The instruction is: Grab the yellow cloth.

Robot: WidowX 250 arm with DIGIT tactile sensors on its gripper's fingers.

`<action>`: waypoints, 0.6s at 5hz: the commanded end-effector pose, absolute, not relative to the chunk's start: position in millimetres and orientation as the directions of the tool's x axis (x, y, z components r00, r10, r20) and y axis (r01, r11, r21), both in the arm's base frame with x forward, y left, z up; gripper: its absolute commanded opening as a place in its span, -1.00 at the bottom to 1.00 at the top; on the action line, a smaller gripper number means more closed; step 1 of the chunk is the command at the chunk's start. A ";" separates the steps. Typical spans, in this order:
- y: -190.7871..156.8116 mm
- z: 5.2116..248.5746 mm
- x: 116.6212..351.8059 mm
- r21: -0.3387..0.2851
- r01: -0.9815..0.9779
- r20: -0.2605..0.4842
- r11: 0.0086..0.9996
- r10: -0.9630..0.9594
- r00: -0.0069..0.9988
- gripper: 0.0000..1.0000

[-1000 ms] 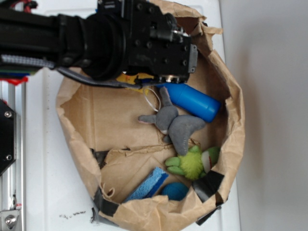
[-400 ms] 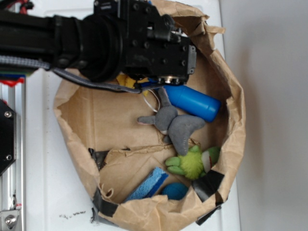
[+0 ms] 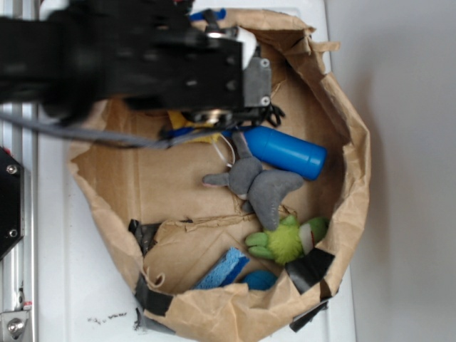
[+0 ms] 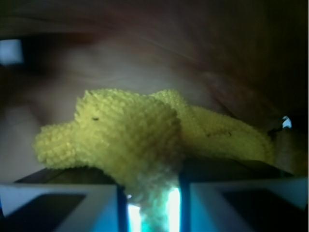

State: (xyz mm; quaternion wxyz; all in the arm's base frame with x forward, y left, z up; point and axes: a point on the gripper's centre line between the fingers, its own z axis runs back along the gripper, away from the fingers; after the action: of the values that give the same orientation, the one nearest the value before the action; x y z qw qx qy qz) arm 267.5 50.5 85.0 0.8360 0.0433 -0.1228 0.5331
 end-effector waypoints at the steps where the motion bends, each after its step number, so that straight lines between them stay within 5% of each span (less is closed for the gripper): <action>1: 7.6 143.3 241.3 -0.058 -0.621 0.230 0.782 0.615 0.754 -1.00; 2: 10.9 157.7 233.7 -0.042 -0.477 0.039 0.878 0.479 0.877 -1.00; 3: 13.4 166.1 234.0 -0.032 -0.399 -0.023 0.917 0.398 0.917 -1.00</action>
State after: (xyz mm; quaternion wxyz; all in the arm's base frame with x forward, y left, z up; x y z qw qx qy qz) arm 237.2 -4.1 145.8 0.9797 -0.0156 0.0310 0.1973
